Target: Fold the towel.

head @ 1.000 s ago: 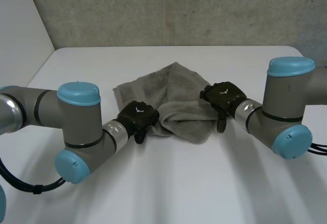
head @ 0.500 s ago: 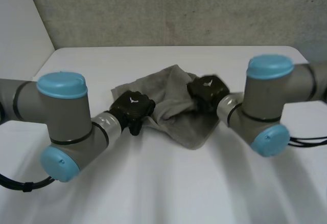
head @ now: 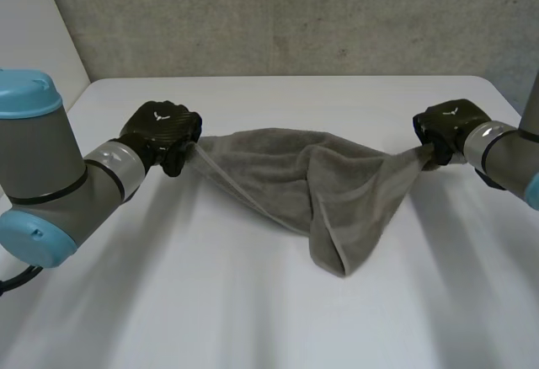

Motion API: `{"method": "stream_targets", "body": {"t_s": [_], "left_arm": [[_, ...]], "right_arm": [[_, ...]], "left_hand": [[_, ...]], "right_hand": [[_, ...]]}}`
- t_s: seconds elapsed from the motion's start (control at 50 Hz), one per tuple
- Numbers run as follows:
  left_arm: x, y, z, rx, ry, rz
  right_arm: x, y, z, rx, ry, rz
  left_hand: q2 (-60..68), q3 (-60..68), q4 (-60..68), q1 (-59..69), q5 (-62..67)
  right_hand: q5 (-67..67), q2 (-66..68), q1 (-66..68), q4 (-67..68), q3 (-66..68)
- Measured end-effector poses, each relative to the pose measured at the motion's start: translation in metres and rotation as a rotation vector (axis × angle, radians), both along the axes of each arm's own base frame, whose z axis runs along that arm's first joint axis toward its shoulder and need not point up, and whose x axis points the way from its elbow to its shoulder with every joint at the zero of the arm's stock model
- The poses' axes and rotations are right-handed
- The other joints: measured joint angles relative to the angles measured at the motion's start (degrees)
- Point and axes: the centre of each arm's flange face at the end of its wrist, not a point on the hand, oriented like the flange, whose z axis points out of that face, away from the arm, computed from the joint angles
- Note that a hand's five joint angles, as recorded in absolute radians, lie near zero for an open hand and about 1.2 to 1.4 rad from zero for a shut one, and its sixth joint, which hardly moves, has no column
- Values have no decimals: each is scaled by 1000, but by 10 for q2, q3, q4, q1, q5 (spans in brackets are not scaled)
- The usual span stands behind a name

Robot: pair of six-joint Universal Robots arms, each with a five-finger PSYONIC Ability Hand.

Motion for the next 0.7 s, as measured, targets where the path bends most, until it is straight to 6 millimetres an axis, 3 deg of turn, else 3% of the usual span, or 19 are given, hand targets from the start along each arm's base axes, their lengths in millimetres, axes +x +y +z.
{"method": "stream_targets", "body": {"t_s": [0.14,0.28,0.34,0.42,0.46,0.54,0.7], "left_arm": [[5,-6,-3,14,11,21],[18,-16,-3,15,13,61],[21,-18,-3,20,13,68],[21,-15,-7,33,11,65],[20,-13,-8,38,9,61],[17,-9,-11,48,5,51],[15,-6,-13,52,4,42]], "right_arm": [[-3,-2,-9,-10,73,-46],[-14,-14,-4,-94,159,-95],[-22,-21,-3,-126,185,-112],[-30,-26,-12,-116,199,-120],[-31,-25,-18,-99,200,-118],[-26,-15,-25,-74,184,-92],[8,38,-3,-111,112,94]], "left_hand": [[0,0,0,0,0],[0,0,0,0,0],[0,0,0,0,0],[0,0,0,0,0],[0,0,0,0,0],[0,0,0,0,0],[0,0,0,0,0]], "right_hand": [[0,0,0,0,0],[-12,-6,-11,-13,-11],[-179,-158,-169,-192,-189],[-513,-475,-488,-508,-506],[-552,-504,-514,-547,-541],[-561,-504,-516,-553,-542],[-560,-504,-516,-553,-542]]}}
